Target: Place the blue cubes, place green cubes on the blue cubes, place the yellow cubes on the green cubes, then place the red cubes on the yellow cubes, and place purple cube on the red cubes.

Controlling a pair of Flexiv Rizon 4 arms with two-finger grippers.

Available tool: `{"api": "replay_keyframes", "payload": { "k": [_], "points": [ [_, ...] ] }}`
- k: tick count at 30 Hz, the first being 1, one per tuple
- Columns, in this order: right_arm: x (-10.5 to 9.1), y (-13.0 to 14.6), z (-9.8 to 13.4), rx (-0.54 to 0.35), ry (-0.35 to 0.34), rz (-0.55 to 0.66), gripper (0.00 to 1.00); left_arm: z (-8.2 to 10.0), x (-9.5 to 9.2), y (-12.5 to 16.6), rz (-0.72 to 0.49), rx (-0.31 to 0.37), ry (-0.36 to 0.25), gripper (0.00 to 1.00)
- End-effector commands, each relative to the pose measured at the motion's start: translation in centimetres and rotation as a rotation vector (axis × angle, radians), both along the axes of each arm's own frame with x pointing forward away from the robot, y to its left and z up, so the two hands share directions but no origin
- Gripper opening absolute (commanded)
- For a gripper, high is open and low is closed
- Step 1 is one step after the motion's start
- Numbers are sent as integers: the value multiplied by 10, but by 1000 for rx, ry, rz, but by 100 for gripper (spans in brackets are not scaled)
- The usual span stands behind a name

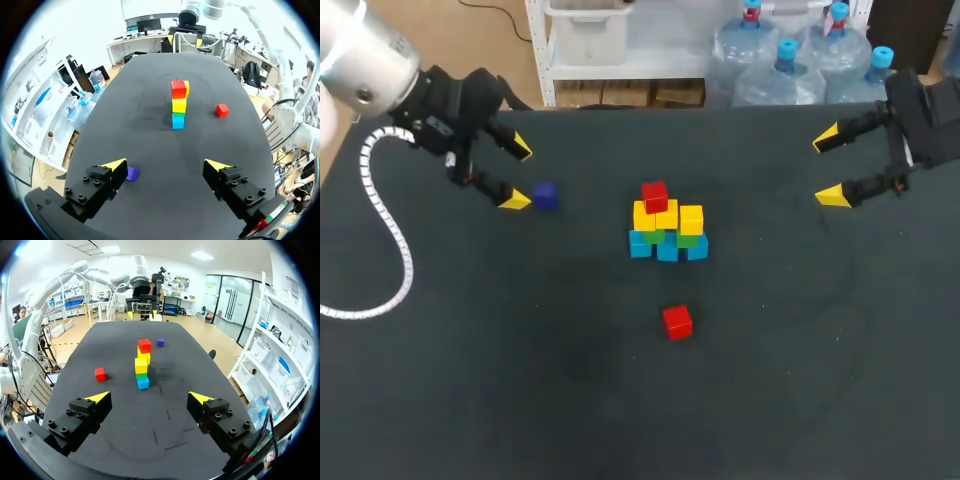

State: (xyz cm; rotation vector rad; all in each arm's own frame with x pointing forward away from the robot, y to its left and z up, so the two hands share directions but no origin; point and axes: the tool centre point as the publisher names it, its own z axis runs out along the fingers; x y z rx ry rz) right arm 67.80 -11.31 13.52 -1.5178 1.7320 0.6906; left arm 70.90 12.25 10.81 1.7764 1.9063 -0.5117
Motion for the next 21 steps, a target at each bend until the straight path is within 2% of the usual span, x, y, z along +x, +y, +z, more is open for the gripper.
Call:
{"api": "replay_keyframes", "payload": {
  "k": [1, 21],
  "points": [
    [0, 0, -1, 1, -1, 1, 100, 0, -5, 2, 8, -2, -3, 100],
    [0, 0, -1, 1, -1, 1, 100, 0, -5, 2, 8, -2, -3, 100]
  ]
}}
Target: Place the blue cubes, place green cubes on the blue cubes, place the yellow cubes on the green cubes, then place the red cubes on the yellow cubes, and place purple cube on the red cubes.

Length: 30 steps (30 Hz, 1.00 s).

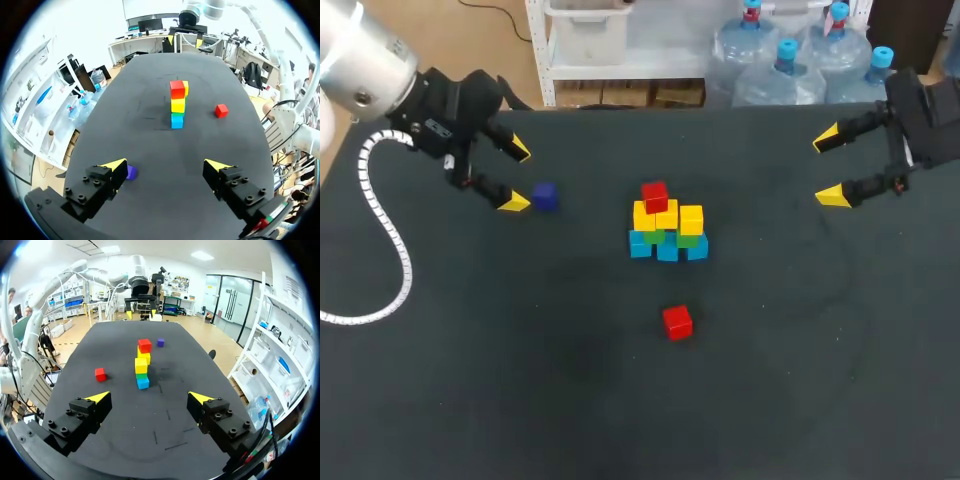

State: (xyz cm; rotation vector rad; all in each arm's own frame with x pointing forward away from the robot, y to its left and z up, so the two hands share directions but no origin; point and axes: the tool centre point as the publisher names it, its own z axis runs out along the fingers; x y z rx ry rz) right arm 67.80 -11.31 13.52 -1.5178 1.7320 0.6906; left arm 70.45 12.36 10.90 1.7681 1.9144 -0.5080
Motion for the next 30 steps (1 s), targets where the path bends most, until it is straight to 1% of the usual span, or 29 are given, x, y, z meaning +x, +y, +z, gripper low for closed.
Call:
{"api": "replay_keyframes", "payload": {
  "k": [1, 5, 8, 12, 16, 20, 23, 28, 30],
  "points": [
    [-3, 0, 1, -3, -4, -1, 100, -1, -1, 1, -1, -3, -3, 100],
    [-19, -7, 8, -6, -37, -41, 100, -1, -1, 1, -1, -3, -3, 100],
    [-34, -12, 13, -36, -65, -70, 100, -1, -1, 1, -1, -3, -3, 100],
    [-57, -14, 17, -60, -63, -77, 100, -1, -1, 1, -1, -3, -3, 100],
    [-79, -6, 17, -127, -27, -36, 100, -1, -1, 1, -1, -3, -3, 100],
    [-97, 4, 15, -155, 3, 7, 100, -1, -1, 1, -1, -3, -3, 100],
    [-106, 13, 13, -164, 17, 53, 100, -1, -1, 1, -1, -3, -3, 100],
    [-116, 37, 7, -174, 36, 156, 100, -1, -1, 1, -1, -3, -3, 100],
    [-120, 48, 4, -230, 36, 203, 100, -1, -1, 1, -1, -3, -3, 100]
  ]
}}
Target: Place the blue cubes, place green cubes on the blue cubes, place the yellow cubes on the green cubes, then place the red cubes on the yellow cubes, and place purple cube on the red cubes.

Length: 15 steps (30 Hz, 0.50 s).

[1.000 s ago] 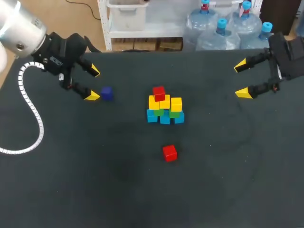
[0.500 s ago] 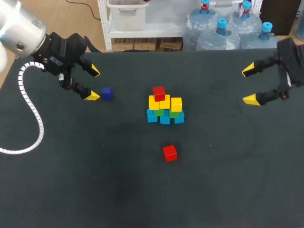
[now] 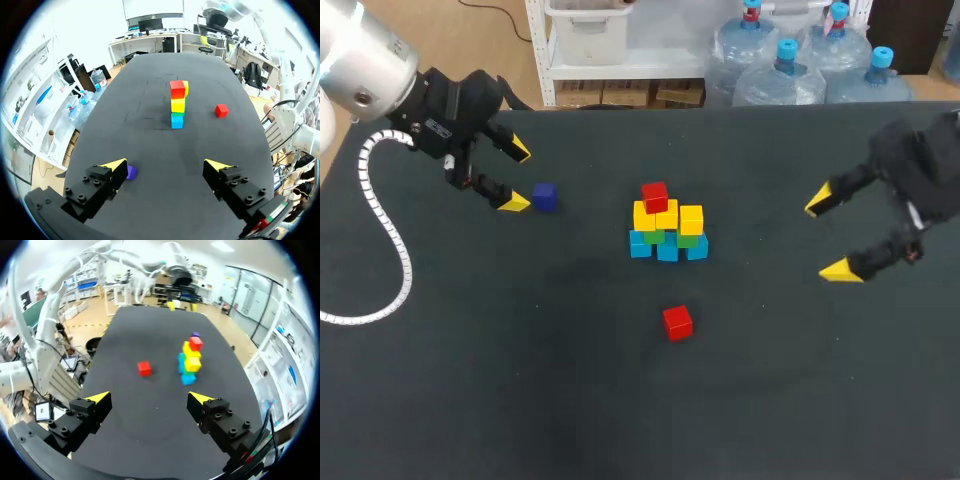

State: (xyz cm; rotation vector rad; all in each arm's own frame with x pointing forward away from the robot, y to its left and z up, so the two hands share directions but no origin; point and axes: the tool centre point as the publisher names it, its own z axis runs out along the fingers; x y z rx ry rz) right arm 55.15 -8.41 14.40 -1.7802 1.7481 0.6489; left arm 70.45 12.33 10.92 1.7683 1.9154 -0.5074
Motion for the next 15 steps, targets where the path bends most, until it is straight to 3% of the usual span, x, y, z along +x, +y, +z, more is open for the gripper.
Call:
{"api": "replay_keyframes", "payload": {
  "k": [1, 8, 15],
  "points": [
    [6, 23, -6, -59, 11, 67, 100, -1, -1, 1, -1, -4, -4, 100],
    [-1, 49, -12, -149, 1, 150, 100, -1, -1, 1, -1, -4, -4, 100],
    [-10, 66, -26, -170, 2, 157, 100, -1, -1, 1, -1, -4, -4, 100]
  ]
}}
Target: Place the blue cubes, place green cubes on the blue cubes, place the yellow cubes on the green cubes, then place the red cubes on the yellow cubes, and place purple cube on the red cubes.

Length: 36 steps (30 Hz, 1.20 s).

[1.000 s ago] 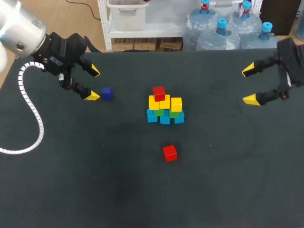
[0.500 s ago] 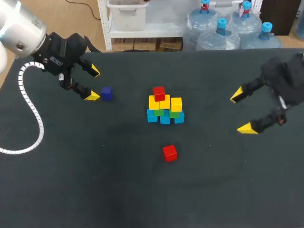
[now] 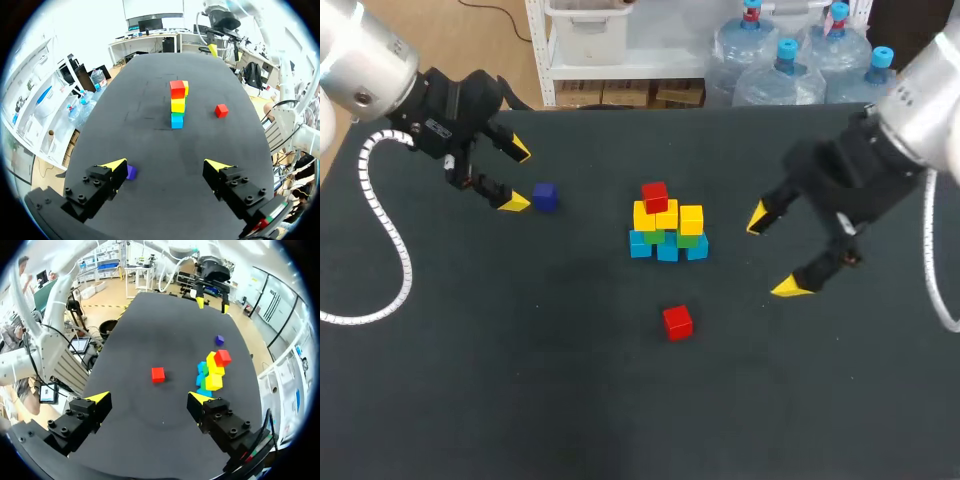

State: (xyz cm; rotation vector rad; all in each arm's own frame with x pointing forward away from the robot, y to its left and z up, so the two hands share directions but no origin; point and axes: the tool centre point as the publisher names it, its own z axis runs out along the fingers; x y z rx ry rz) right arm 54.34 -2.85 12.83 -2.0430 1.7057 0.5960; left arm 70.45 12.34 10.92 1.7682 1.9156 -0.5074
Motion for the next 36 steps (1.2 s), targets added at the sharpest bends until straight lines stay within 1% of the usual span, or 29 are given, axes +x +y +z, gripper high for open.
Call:
{"api": "replay_keyframes", "payload": {
  "k": [1, 6, 9, 13, 18, 21, 22, 36],
  "points": [
    [-4, 13, -14, -22, 0, -9, 100, -1, -1, 1, -1, -4, -4, 100],
    [-17, 21, -26, -35, 9, -25, 100, -1, -1, 1, -1, -4, -4, 100],
    [-27, 23, -35, -67, 10, -39, 100, -1, -1, 1, -1, -4, -4, 100],
    [-35, 26, -46, -99, 33, -38, 100, -1, -1, 1, -1, -4, -4, 100],
    [-38, 27, -50, -90, 71, -22, 100, -1, -1, 1, -1, -4, -4, 100],
    [-37, 26, -48, -79, 91, -2, 100, -1, -1, 1, -1, -4, -4, 100],
    [-35, 25, -45, -62, 93, 6, 100, -1, -1, 1, -1, -4, -4, 100],
    [-35, 25, -45, -62, 93, 6, 100, -1, -1, 1, -1, -4, -4, 100]
  ]
}}
